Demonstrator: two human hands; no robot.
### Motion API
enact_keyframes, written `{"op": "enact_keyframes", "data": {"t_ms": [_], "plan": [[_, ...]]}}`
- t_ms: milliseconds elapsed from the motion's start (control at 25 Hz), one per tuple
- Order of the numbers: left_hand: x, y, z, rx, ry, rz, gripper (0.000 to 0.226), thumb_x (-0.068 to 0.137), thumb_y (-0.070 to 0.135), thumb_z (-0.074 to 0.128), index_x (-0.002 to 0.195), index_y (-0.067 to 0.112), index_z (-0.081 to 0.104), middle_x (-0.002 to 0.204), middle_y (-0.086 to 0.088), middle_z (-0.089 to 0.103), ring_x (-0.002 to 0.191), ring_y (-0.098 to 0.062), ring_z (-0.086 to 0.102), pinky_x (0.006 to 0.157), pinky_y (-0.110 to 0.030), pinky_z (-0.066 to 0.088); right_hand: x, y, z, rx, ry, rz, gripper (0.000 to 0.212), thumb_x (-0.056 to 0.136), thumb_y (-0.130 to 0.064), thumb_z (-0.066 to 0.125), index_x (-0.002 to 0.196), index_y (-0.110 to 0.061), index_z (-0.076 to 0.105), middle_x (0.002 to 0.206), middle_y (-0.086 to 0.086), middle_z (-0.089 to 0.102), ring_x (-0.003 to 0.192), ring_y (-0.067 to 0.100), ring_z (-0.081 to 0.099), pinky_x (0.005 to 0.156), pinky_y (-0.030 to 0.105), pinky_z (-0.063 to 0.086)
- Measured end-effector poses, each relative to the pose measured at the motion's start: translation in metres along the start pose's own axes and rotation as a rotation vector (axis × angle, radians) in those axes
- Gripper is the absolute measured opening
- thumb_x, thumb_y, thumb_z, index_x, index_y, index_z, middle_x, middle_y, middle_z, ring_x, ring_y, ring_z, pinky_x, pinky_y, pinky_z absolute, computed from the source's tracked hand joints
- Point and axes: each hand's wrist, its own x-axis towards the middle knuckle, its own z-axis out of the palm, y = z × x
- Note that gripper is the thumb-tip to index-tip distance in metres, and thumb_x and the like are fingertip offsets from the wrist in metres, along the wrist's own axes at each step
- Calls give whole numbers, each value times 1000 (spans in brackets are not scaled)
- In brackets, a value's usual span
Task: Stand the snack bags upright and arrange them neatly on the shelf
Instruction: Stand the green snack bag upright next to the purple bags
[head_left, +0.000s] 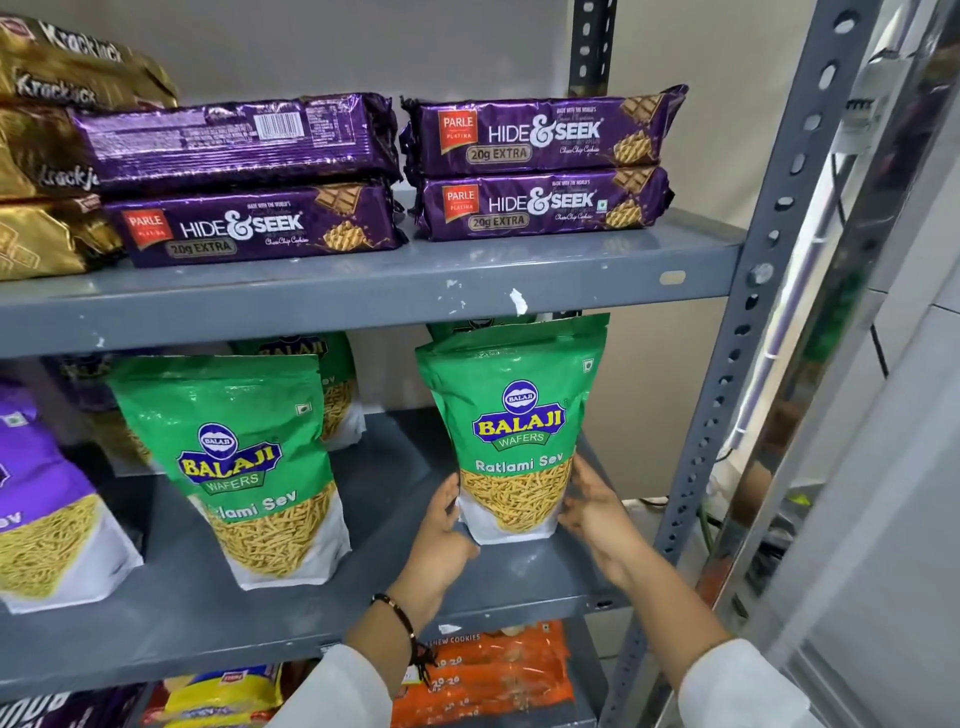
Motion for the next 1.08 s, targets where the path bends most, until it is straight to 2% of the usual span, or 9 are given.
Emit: {"op": "enact_keyframes", "data": {"t_ms": [120,240,400,600,720,840,960,1040,1080], "plan": [[-1,0,0,12,0,-1,89,70,-25,44,143,22,23,149,4,33,137,-17,31,93,-37,44,2,-3,0,-20,-3,-1,71,84,15,38,139,-29,35,104,-21,58,108,13,55,100,41,46],[-3,2,1,6,1,7,86,72,-24,42,143,22,23,136,8,37,131,-13,35,85,-29,45,3,-5,1,-22,-15,9,75,81,19,37,139,-29,34,99,-24,56,95,2,54,94,37,49],[-4,3,2,-3,0,26,83,73,-24,40,141,21,26,127,10,38,117,-6,34,98,-35,40,5,0,3,15,8,1,82,74,23,38,139,-27,36,111,-14,59,112,17,53,85,32,49],[-2,6,1,-12,-9,16,82,73,-23,43,141,19,25,129,6,38,117,-9,36,103,-38,39,8,6,5,33,41,-7,83,74,23,39,140,-28,34,118,-10,57,124,22,47,104,45,42],[-3,9,1,-17,-16,14,80,74,-22,44,141,18,26,129,7,37,116,-8,35,105,-42,38,6,6,7,19,52,-3,83,73,23,39,139,-28,35,118,-12,57,120,19,49,103,45,42],[-3,10,0,-25,-25,26,82,74,-20,47,142,18,24,127,8,36,118,-10,36,108,-45,37,10,12,7,21,56,-26,82,71,17,45,138,-29,37,134,-4,53,123,21,49,105,50,41],[-4,8,-4,-37,-7,30,87,73,-21,49,143,20,20,129,9,29,125,-14,34,101,-41,44,8,22,18,193,311,-6,73,72,14,48,134,-23,40,127,-1,53,116,22,51,99,47,45],[-6,0,-15,-23,55,51,78,72,-21,49,136,21,34,132,6,32,121,-16,40,84,-29,49,-5,24,37,395,587,-10,46,77,16,42,107,-17,54,99,7,57,91,21,53,75,32,46],[-7,-1,-26,-40,83,75,68,71,-21,49,126,19,46,130,0,41,113,-19,47,77,-24,49,-12,21,53,447,613,-33,40,77,17,40,92,-16,56,84,8,56,78,20,51,65,27,41]]}}
